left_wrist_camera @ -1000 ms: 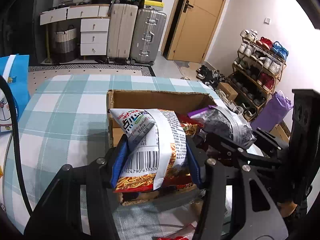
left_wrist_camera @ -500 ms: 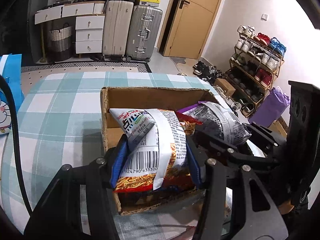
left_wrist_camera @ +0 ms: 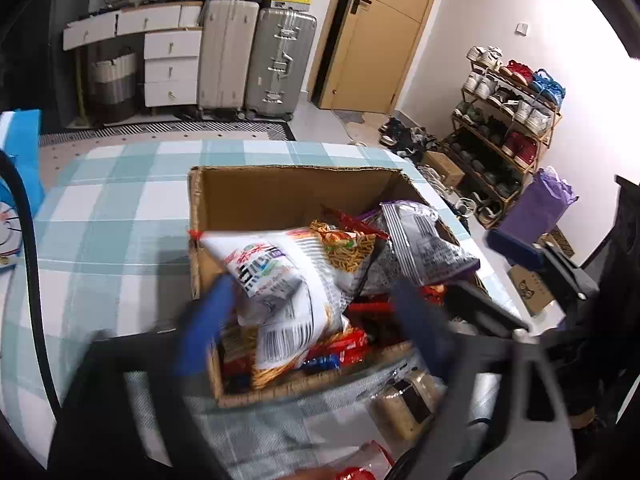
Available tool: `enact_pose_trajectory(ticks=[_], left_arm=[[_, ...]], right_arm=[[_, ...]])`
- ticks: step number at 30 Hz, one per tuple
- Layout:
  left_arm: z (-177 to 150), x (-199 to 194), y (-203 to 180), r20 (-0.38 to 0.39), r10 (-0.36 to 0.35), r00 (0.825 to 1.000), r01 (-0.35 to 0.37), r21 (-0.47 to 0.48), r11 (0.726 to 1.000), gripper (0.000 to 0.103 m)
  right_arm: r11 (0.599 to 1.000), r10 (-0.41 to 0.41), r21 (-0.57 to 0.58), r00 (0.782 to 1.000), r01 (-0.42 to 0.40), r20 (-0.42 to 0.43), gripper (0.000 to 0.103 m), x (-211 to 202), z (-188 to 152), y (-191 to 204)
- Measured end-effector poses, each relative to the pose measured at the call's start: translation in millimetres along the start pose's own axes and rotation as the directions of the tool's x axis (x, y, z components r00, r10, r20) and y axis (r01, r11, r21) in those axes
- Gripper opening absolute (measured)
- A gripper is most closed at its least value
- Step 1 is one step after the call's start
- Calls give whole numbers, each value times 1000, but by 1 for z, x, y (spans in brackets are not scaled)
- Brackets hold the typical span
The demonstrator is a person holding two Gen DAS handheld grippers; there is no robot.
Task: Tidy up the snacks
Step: 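Open both grippers to drop the bags into the box and withdraw, then grasp the cracker pack with the right gripper while the left gripper grasps the red balloon-glue pack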
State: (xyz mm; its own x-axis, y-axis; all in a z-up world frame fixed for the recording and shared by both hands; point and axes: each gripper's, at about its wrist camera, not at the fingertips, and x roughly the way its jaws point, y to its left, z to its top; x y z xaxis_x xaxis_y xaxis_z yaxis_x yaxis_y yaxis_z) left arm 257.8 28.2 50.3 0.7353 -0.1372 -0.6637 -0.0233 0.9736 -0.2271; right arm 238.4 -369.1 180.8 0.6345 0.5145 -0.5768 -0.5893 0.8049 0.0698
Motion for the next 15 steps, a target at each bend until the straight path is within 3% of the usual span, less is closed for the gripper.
enact_pose_trajectory(ticks=[3, 7, 15], left_arm=[[-6, -14, -3, 14, 10, 1000, -10, -6, 1000, 103], [-19, -32, -2, 14, 16, 1000, -15, -25, 1000, 102], [-55, -62, -2, -14, 51, 999, -51, -32, 998, 102]], right_arm=[[999, -4, 36, 1000, 3, 12, 95, -20, -7, -9], [992, -98, 80, 995, 98, -5, 102, -36, -21, -21], [986, -57, 152, 997, 64, -54, 102, -51, -45, -32]])
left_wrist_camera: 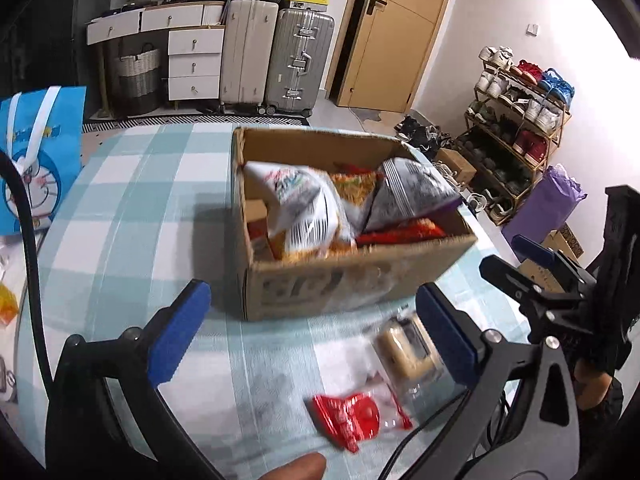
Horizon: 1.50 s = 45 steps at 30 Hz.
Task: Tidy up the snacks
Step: 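Grasp the cracker pack with the right gripper while the left gripper grasps the red balloon-glue pack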
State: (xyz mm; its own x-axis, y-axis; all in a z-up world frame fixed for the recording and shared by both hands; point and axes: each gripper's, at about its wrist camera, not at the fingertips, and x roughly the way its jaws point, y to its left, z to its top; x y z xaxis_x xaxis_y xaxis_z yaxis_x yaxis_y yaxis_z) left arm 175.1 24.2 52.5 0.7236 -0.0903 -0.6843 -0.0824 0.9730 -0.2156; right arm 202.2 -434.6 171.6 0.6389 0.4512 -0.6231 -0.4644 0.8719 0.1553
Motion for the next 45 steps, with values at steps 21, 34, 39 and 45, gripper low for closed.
enact_pose_trajectory(ticks=[21, 34, 39, 45], left_arm=[[-70, -2, -7, -118, -7, 993, 7, -8, 1000, 102], [-99, 10, 11, -178, 23, 984, -31, -40, 999, 102], [-101, 14, 14, -190, 21, 982, -31, -47, 998, 102], [-100, 17, 17, -193, 19, 981, -30, -54, 998, 102]], right_arm=[[997, 73, 25, 981, -70, -177, 102, -9, -55, 8], [996, 63, -36, 951, -77, -304, 102, 34, -71, 30], [997, 36, -57, 938, -60, -344, 102, 53, -72, 37], [991, -32, -135, 933, -17, -358, 102, 66, -72, 54]])
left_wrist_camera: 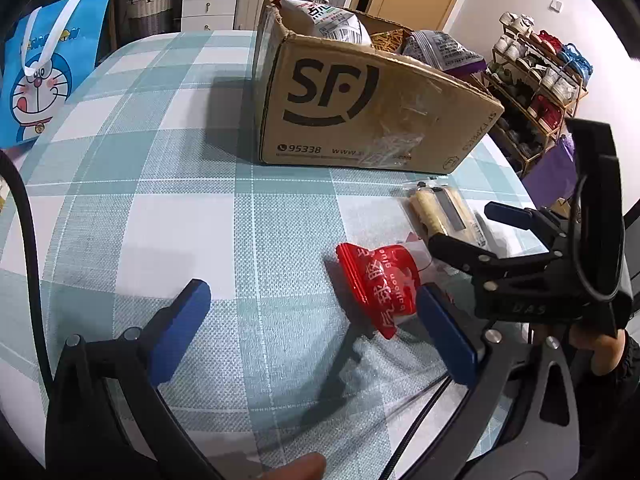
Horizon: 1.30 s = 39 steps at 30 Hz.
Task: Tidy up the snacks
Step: 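Grasp the cracker pack with the right gripper while the left gripper grasps the red balloon-glue pack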
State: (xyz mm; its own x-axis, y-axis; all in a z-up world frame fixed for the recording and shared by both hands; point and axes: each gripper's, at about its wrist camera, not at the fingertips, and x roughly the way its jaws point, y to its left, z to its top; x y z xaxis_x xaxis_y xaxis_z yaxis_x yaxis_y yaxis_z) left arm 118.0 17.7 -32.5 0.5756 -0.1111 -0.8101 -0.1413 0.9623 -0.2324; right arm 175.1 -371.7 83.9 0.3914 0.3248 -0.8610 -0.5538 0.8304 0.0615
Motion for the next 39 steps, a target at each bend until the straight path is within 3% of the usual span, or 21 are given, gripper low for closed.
enact_pose_trajectory(ticks=[11, 17, 20, 27, 39], left_arm=[[0, 4, 1, -6, -1, 1000, 1, 2, 1000, 102], [-1, 5, 0, -6, 4, 1000, -4, 0, 1000, 102], [0, 6, -2, -5, 6, 1000, -6, 1, 1000, 102], [-1, 5, -13, -13, 2, 1000, -1, 17, 1000, 102], [3, 24, -54, -46, 30, 998, -26, 97, 995, 102]], right_arm=[[999, -39, 29, 999, 39, -9, 100, 7, 1, -11], [998, -51, 36, 999, 51, 12, 81, 3, 2, -5], [999, -44, 28, 998, 43, 36, 58, -2, 2, -1], [993, 63, 95, 995, -70, 75, 59, -18, -8, -15], [983, 87, 152, 987, -107, 132, 59, -45, -34, -42]])
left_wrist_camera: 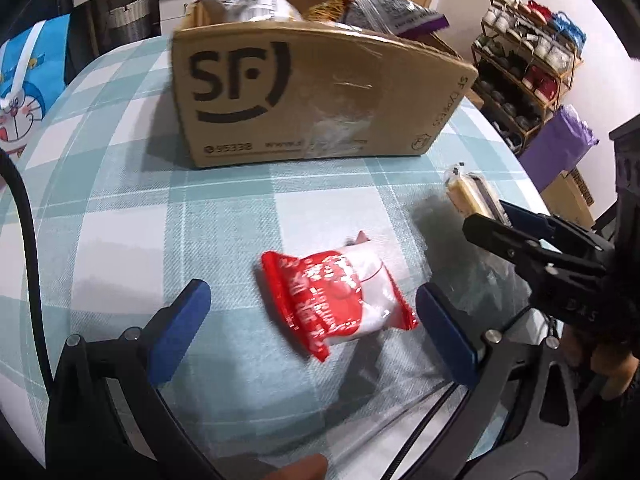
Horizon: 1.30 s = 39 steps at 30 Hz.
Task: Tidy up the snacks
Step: 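Grasp the cracker pack with the right gripper while the left gripper grasps the red balloon-glue pack, then lift the cracker pack and red pack and carry them over the box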
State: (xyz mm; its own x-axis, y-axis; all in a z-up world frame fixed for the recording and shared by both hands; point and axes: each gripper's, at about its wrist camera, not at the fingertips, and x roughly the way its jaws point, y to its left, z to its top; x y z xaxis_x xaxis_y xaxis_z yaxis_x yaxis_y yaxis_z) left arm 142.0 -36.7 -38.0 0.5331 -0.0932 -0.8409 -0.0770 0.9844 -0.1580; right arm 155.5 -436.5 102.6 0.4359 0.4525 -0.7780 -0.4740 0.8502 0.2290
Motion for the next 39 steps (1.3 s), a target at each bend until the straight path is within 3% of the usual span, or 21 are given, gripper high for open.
enact_pose_trajectory(ticks=[4, 7, 12, 17, 23, 27, 39], left_arm=[[1, 7, -10, -12, 23, 1000, -22, 31, 999, 96], [1, 10, -14, -12, 39, 999, -38, 39, 999, 85], [-2, 4, -20, 22, -12, 1000, 11, 51, 999, 50], [-3, -2, -16, 45, -49, 998, 47, 34, 998, 44], [-2, -4, -16, 26, -56, 998, 55, 31, 998, 45], [-8, -5, -6, 21, -50, 999, 50, 21, 999, 53], [-19, -6, -4, -16, -51, 999, 52, 29, 998, 60]], right_arm=[[1000, 1, 14, 1000, -1, 8, 59, -4, 0, -5], [1000, -4, 12, 1000, 4, 13, 59, -5, 1, -4], [1000, -11, 9, 1000, 11, 19, 59, -7, 1, -2], [1000, -15, 9, 1000, 15, 26, 59, -9, 1, -1], [1000, -11, 5, 1000, 11, 29, 59, -11, 2, 2], [1000, -11, 1, 999, 11, 31, 59, -12, 1, 3], [1000, -16, -10, 999, 16, 35, 59, -17, 0, 6]])
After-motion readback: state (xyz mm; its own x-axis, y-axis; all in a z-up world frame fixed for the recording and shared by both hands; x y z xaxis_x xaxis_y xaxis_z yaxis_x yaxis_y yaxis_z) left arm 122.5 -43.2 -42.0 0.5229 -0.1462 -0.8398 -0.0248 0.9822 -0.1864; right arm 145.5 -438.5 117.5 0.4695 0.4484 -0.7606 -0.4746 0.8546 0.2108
